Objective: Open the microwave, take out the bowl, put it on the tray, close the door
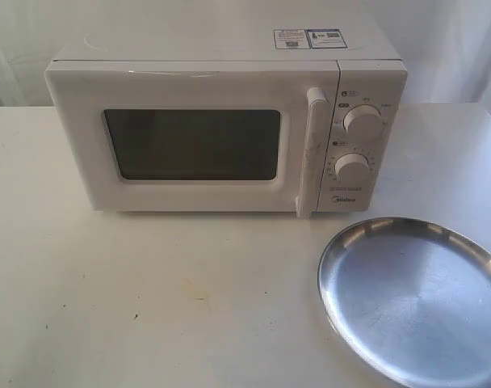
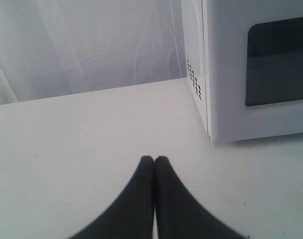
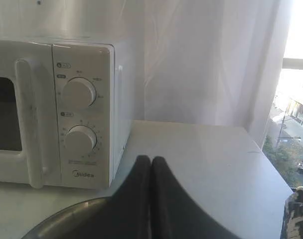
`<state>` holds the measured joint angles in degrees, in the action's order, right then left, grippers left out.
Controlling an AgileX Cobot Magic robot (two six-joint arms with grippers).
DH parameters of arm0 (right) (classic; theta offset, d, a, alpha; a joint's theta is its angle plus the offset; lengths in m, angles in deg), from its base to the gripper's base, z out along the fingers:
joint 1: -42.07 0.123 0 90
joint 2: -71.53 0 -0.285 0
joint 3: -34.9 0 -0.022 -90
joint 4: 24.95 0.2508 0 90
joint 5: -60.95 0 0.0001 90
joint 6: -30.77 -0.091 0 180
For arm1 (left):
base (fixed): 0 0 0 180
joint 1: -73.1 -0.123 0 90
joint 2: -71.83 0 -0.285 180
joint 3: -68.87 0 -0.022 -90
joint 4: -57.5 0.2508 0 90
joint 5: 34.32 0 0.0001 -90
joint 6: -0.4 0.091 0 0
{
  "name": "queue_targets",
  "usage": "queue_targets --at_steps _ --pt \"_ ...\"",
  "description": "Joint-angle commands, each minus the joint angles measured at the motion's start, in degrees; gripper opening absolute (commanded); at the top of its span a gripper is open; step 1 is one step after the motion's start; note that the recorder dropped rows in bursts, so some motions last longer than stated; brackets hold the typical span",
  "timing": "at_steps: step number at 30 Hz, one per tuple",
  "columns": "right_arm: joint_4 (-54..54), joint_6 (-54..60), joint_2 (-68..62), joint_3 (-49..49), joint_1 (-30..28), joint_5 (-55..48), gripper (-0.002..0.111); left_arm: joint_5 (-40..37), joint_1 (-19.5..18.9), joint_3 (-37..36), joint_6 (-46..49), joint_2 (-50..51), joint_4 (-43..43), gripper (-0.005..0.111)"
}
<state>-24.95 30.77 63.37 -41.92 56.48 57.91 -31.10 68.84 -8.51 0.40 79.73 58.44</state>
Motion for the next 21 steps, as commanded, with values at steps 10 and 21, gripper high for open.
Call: queue_targets --at_steps 10,21 --pt "0.42 -5.73 0.37 -0.40 -0.19 11.20 0.000 0.13 0.07 0.16 0.00 -0.12 -0.45 0.000" --pt "0.42 -15.89 0.37 -0.40 -0.19 11.35 0.000 0.23 0.07 0.16 0.00 -0.12 -0.45 0.000"
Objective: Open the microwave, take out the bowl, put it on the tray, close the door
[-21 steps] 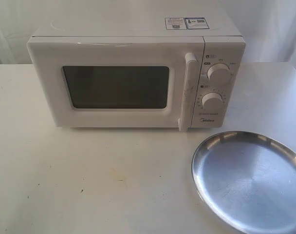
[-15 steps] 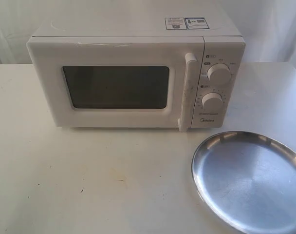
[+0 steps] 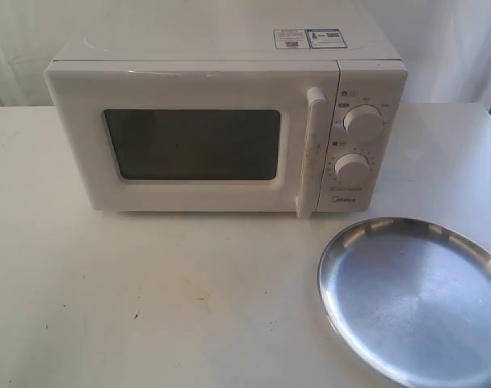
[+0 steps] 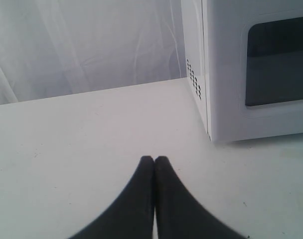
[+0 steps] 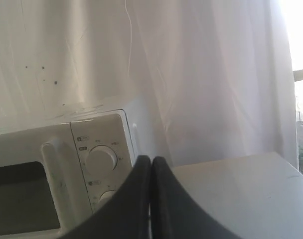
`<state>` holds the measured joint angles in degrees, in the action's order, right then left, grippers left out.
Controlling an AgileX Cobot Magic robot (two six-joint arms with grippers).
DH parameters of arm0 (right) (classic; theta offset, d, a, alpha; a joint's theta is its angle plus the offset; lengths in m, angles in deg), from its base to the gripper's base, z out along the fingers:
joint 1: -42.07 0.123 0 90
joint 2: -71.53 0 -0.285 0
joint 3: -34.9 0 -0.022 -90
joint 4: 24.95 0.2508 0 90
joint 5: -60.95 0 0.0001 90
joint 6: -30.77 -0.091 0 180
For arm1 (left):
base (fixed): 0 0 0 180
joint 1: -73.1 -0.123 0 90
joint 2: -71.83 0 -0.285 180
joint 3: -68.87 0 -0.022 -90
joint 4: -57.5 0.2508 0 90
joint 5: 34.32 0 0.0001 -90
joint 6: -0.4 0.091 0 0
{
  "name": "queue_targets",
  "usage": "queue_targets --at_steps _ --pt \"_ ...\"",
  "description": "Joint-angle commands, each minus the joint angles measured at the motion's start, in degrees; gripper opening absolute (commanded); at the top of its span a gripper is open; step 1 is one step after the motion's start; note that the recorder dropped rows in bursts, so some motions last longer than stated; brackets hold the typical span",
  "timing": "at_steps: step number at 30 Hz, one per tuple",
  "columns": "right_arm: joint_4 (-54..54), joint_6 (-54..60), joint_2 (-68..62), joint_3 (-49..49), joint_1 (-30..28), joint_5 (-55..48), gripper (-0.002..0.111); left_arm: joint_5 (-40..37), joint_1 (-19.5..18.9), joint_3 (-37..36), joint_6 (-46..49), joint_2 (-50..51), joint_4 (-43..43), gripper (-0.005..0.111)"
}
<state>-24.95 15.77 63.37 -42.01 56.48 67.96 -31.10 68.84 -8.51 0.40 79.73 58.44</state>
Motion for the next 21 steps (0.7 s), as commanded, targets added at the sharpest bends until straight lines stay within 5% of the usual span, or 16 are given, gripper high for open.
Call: queue_targets --at_steps 1,6,11,16,21 --pt "0.42 -2.29 0.37 -0.31 -0.19 0.00 0.000 0.23 0.07 0.16 0.00 -0.12 -0.45 0.000" --pt "0.42 -8.26 0.37 -0.31 -0.19 -11.61 0.000 0.23 0.07 0.16 0.00 -0.12 -0.45 0.000" --pt "0.42 -7.77 0.37 -0.31 -0.19 -8.65 0.000 0.23 0.07 0.16 0.00 -0.12 -0.45 0.000" --pt "-1.60 -13.04 0.37 -0.31 -0.19 15.00 0.000 0.23 0.07 0.16 0.00 -0.12 -0.45 0.000" --pt "-19.29 -26.39 0.37 0.56 -0.19 29.73 0.000 0.23 0.07 0.16 0.00 -0.12 -0.45 0.000"
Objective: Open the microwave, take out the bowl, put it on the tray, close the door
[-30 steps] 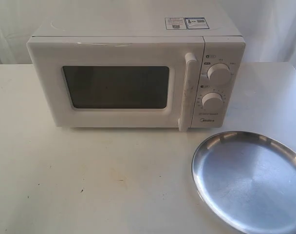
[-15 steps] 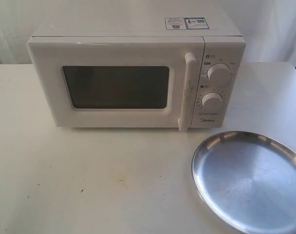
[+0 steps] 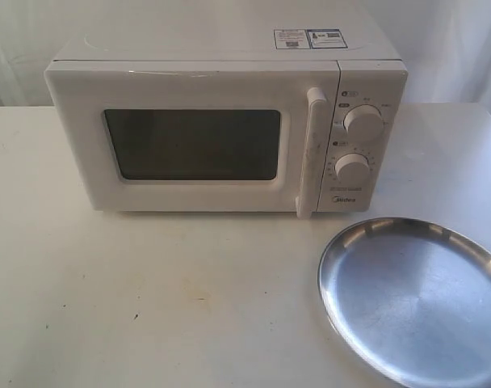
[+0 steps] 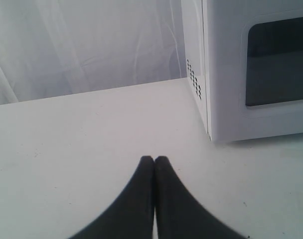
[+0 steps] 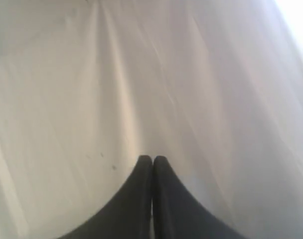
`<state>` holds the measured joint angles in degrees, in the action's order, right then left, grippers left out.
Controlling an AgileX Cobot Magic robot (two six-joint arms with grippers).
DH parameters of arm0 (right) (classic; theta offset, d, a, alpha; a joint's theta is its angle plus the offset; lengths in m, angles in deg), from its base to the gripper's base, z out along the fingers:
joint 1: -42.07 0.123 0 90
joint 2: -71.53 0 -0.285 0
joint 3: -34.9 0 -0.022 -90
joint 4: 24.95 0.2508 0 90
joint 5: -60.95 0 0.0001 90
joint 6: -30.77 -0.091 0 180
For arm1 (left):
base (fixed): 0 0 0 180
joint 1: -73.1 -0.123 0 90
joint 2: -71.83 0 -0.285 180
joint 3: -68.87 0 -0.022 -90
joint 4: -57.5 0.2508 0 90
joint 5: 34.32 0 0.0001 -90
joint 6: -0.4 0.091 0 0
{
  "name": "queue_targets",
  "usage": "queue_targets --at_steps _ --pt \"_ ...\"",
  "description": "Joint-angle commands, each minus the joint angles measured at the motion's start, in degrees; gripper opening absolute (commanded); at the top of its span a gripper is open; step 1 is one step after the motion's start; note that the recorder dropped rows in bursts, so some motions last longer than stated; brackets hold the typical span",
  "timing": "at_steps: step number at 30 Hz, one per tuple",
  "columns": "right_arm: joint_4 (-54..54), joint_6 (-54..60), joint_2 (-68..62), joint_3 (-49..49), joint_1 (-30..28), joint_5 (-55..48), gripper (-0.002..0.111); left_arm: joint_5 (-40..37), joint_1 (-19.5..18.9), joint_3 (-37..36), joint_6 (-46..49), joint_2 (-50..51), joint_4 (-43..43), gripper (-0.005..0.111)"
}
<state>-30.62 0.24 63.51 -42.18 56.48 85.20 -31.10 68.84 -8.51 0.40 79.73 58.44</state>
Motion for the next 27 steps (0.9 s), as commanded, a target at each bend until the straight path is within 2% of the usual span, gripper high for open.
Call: queue_targets --at_steps 1,4,9,14,18,22,27 --pt "-18.01 -14.47 0.24 1.33 -0.19 16.69 0.000 0.23 0.07 0.16 0.00 -0.12 -0.45 0.000" --pt "-29.93 -19.30 -2.91 4.62 -0.19 25.75 0.000 0.23 0.07 0.16 0.00 -0.12 -0.45 0.000" --pt "-43.85 -22.54 -13.45 11.50 -0.19 28.08 0.000 0.23 0.07 0.16 0.00 -0.12 -0.45 0.000" --pt "-47.33 -22.18 -31.29 15.95 -0.19 31.87 0.000 0.23 0.07 0.16 0.00 -0.12 -0.45 0.000" --pt "-55.10 -20.01 -48.68 19.75 -0.19 45.26 0.000 0.23 0.07 0.16 0.00 -0.12 -0.45 0.000" --pt "-59.57 -13.26 -63.64 23.15 -0.19 45.71 0.000 0.23 0.07 0.16 0.00 -0.12 -0.45 0.000" --pt "-58.31 -3.26 -75.75 23.91 -0.81 45.71 0.000 0.23 0.07 0.16 0.00 -0.12 -0.45 0.000"
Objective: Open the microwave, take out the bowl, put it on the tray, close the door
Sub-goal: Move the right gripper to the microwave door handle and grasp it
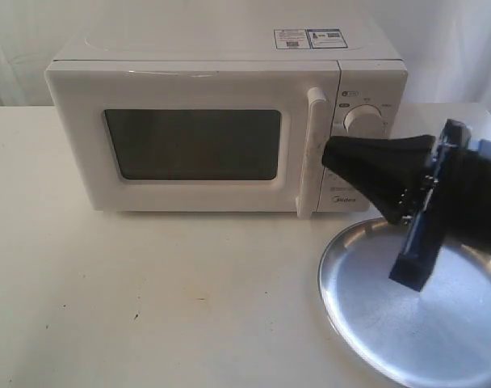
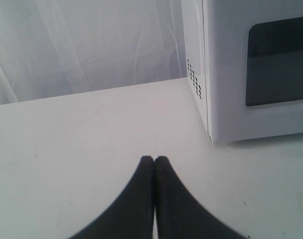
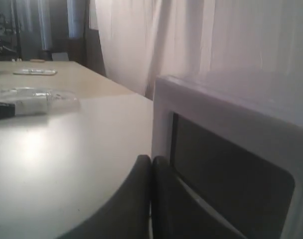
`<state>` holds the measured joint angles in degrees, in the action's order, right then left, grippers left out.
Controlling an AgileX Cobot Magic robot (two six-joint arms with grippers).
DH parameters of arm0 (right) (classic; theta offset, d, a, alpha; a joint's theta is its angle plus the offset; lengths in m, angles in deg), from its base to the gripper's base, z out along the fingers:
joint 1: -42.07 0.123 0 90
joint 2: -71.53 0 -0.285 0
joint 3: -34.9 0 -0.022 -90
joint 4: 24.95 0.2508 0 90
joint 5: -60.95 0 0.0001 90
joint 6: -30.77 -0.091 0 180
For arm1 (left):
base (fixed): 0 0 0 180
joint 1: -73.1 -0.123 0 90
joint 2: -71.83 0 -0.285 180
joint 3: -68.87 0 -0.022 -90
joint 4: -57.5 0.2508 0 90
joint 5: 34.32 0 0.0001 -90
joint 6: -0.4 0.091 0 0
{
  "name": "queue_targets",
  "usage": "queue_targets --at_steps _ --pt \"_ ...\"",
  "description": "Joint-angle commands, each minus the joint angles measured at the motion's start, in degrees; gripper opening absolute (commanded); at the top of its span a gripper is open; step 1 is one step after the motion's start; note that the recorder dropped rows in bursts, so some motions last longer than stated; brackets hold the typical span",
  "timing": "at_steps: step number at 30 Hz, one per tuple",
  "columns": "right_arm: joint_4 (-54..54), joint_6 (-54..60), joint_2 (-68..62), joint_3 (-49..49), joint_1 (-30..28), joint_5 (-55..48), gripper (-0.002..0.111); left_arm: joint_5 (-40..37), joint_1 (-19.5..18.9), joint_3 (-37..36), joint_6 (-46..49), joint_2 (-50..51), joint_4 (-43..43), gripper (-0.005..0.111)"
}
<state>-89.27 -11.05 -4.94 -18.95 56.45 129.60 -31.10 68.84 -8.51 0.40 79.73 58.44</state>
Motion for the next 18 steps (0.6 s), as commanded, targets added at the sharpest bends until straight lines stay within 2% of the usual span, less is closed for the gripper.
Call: queue_targets --at_steps 1,6,9,13,18 --pt "1.03 10.83 -9.31 0.79 -0.78 1.31 0.000 0.23 0.07 0.16 0.00 -0.12 -0.45 0.000" --pt "6.18 19.43 -17.03 2.82 -0.88 -2.45 0.000 0.23 0.07 0.16 0.00 -0.12 -0.45 0.000" --pt "6.42 19.69 -20.84 5.37 -2.46 -3.87 0.000 0.23 0.07 0.16 0.00 -0.12 -0.45 0.000" --pt "6.22 19.59 -24.54 7.42 -4.81 -0.91 0.000 0.23 0.07 0.16 0.00 -0.12 -0.45 0.000" --pt "6.07 19.69 -27.60 11.14 -5.31 -3.15 0.000 0.23 0.07 0.16 0.00 -0.12 -0.45 0.000"
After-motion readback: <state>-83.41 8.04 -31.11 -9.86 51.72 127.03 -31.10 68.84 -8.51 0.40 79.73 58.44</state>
